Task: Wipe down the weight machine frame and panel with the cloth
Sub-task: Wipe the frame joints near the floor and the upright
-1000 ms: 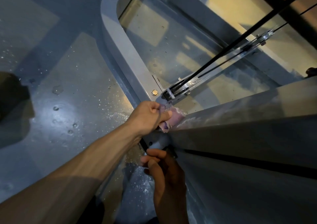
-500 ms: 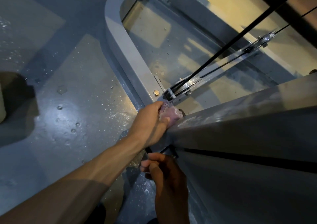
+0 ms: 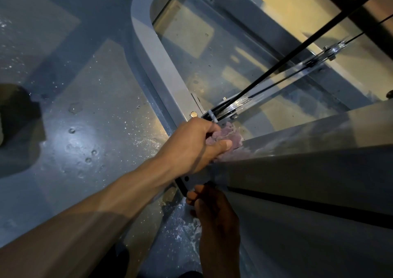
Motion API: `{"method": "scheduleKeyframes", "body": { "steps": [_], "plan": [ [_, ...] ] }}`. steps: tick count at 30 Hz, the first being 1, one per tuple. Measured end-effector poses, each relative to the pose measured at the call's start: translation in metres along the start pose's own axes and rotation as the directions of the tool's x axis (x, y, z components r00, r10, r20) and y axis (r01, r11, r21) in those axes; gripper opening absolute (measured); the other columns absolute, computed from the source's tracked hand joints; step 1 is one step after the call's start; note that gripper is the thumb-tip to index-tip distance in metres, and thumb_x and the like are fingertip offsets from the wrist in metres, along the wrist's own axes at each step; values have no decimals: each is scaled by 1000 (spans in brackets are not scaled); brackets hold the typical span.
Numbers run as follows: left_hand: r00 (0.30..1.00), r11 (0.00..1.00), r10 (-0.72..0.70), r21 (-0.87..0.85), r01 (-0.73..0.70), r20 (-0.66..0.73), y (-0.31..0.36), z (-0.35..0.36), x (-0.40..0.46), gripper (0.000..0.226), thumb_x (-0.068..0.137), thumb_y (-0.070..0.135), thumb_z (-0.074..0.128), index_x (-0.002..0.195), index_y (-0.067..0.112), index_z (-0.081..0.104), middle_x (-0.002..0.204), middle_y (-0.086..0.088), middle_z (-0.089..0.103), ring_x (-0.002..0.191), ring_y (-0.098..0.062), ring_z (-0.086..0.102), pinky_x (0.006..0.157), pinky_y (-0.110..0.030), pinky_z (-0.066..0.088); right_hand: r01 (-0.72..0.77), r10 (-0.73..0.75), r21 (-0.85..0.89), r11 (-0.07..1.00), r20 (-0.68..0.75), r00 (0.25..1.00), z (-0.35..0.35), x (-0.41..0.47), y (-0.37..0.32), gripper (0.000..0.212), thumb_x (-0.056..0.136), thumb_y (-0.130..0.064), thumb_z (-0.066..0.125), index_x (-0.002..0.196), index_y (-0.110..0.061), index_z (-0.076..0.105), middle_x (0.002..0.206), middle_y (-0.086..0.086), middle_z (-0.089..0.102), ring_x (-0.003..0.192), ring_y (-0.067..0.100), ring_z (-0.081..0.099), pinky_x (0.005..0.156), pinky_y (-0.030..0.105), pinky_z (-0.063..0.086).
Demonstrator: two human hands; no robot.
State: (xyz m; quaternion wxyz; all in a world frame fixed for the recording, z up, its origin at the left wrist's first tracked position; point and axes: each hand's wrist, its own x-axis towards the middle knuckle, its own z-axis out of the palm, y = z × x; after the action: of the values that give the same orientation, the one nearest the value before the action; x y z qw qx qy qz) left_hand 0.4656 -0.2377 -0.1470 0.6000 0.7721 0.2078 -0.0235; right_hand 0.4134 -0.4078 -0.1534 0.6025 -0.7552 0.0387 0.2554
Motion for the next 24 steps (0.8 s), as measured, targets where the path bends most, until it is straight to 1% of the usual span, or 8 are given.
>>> {"method": "scheduleKeyframes", "body": {
  "steps": [4,8,11,14,17,19,22,24],
  "plan": [
    [997,994,-78,79,76,20,-12,1,-2,19,96,39,69,81,29,67,72,13,63,70,-2,63,54,-12,37,-27,27,34,999,5,1000,3,2,-3,29,76,-22,69,103,-10,74,94,12,78,88,21,75,74,28,57],
    [997,994,78,-74,-78,0,0,-5,-10,23,95,42,69,79,25,71,66,11,68,62,1,64,55,-16,44,-77,77,18,997,2,997,8,4,-6,11,87,-5,67,95,-10,74,87,16,76,78,18,74,69,27,59],
    [996,996,84,-19,-84,9,3,-5,-11,24,95,44,67,84,24,72,71,8,71,65,0,66,60,-20,53,-80,84,-116,990,35,996,6,8,-7,32,96,12,57,93,-15,74,83,10,76,78,16,73,74,30,60],
    [1000,998,-13,63,12,16,-5,-1,-9,26,96,47,64,80,27,66,70,9,65,63,5,62,59,-11,45,-14,23,-235,972,38,999,11,7,-12,25,96,-6,61,91,-27,75,84,3,77,84,16,74,84,42,59],
    [980,968,199,-154,-199,-11,15,-8,-18,33,95,54,62,82,25,69,67,5,69,60,-4,67,58,-23,54,78,-65,-282,956,55,996,13,8,-10,22,85,-22,59,91,-34,77,87,-1,78,86,18,73,86,49,58],
    [955,937,297,-188,-295,-20,29,-13,-25,26,97,48,63,81,27,69,66,6,69,60,-5,68,57,-22,54,67,-54,-292,954,50,997,13,10,-7,31,87,-21,60,86,-47,77,88,-4,78,86,15,73,83,39,59],
    [992,990,125,63,-125,-2,6,-4,-14,28,95,51,61,78,28,65,65,6,63,61,-2,62,59,-22,48,6,3,-239,971,37,999,15,12,-11,25,94,-10,63,87,-30,77,84,1,78,81,15,74,78,34,57],
    [999,992,-50,112,49,2,-15,3,-5,31,92,51,60,76,26,66,65,8,63,62,-2,62,60,-23,46,8,6,-251,968,58,998,18,12,-12,15,86,-21,61,92,-24,74,83,3,77,83,18,74,81,39,57]
  ]
}}
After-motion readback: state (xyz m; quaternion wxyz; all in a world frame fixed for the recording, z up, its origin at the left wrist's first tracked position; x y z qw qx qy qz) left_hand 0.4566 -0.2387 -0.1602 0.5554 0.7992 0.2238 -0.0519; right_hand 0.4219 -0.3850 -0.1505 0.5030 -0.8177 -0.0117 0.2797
